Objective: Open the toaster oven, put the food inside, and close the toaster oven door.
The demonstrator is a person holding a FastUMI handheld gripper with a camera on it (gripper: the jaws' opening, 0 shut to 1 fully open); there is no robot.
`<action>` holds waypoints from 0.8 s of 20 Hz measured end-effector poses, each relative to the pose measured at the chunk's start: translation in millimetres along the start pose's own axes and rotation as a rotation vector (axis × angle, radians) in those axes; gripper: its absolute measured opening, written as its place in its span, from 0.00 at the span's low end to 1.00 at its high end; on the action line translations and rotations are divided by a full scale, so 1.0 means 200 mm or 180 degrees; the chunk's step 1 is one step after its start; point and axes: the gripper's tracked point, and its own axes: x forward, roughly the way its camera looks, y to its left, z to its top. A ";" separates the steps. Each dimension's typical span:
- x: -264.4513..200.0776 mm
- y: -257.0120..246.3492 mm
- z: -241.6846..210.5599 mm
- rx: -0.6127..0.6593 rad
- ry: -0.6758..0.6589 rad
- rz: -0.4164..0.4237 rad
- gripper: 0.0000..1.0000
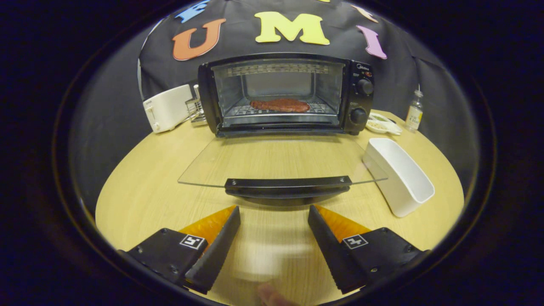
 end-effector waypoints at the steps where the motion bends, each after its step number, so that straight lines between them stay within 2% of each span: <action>1: 0.00 0.00 0.00 0.0014 -0.0010 -0.0020 1.00; 16: -0.06 -0.01 0.12 0.0145 -0.0185 -0.0016 1.00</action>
